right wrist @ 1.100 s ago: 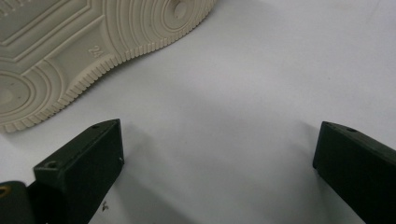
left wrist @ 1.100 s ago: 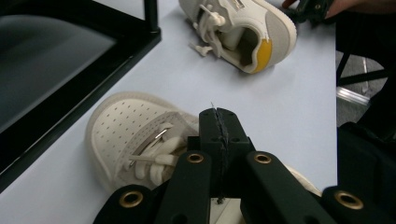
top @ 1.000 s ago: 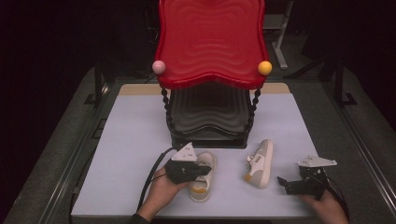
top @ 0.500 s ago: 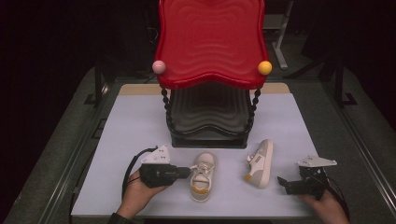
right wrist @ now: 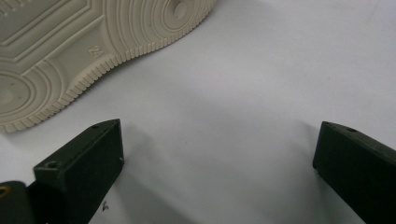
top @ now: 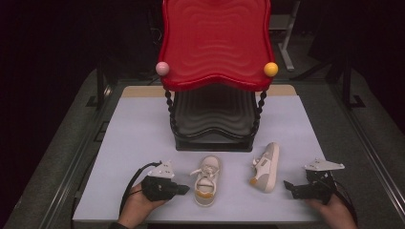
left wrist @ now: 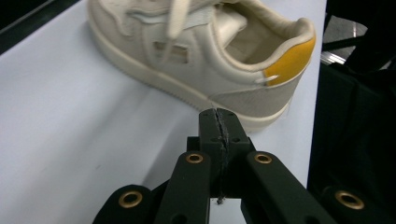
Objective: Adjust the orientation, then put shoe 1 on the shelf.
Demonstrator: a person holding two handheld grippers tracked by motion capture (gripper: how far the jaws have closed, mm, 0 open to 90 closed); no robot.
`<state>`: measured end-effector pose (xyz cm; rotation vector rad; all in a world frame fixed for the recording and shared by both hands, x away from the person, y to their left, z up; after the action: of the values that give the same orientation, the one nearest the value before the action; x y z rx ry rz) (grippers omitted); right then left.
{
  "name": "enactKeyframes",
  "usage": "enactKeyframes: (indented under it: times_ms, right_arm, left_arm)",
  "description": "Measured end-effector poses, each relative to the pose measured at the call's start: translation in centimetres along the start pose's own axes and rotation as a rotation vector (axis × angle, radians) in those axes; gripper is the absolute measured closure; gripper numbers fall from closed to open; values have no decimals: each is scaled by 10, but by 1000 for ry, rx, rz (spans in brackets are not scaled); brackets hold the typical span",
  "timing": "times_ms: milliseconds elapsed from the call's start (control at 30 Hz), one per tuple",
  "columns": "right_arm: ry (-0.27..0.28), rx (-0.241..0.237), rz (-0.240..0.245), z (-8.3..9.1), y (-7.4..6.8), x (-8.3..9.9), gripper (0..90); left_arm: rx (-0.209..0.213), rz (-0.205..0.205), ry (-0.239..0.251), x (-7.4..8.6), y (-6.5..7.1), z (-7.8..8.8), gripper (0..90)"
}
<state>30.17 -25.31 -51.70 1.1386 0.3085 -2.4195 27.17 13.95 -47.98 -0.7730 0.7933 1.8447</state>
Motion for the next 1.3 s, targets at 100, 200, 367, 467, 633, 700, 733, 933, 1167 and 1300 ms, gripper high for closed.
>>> enactKeyframes:
  times_ms: [100, 200, 367, 467, 633, 700, 733, 933, 1167, 1300]
  right_arm:
    - [0, 0, -1, 0, 0, 0, 12]
    - [0, 0, -2, 0, 0, 0, 12]
    - [0, 0, -1, 0, 0, 0, 12]
    - [0, 0, 0, 0, 0, 0, 12]
    - [0, 0, -1, 0, 0, 0, 12]
    - [0, 0, 0, 0, 0, 0, 12]
    - [0, 0, 0, 0, 0, 0, 12]
    - [0, 0, 0, 0, 0, 0, 12]
    - [0, 0, 0, 0, 0, 0, 12]
    - [0, 1, 0, 0, 0, 0, 12]
  left_arm:
    - [24, -7, -15, 0, 6, -7, 896]
    - [41, -14, -15, -2, 11, -14, 896]
    - [71, -30, -11, -9, 19, -27, 896]
    - [82, -46, -13, -14, 24, -35, 896]
    - [90, -50, -13, -19, 27, -43, 896]
    - [89, -55, -11, -21, 27, -41, 886]
    - [89, -50, -5, -23, 27, -39, 886]
    - [78, -32, 62, -38, 27, -21, 744]
    - [73, 0, 174, -65, 35, -15, 574]
    - [50, -28, 180, -75, 38, -23, 544]
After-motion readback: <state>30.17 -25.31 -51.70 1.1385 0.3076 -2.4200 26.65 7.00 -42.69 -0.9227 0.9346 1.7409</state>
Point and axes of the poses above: each handheld gripper's, and its own axes: z roughly backward along the jaws, x roughly out of its underside, y roughly to its right, the point moved 8 cm from there along -z, roughly forward along the jaws, and after that the axes turned 7 degrees about y, right-handed, at the moved point
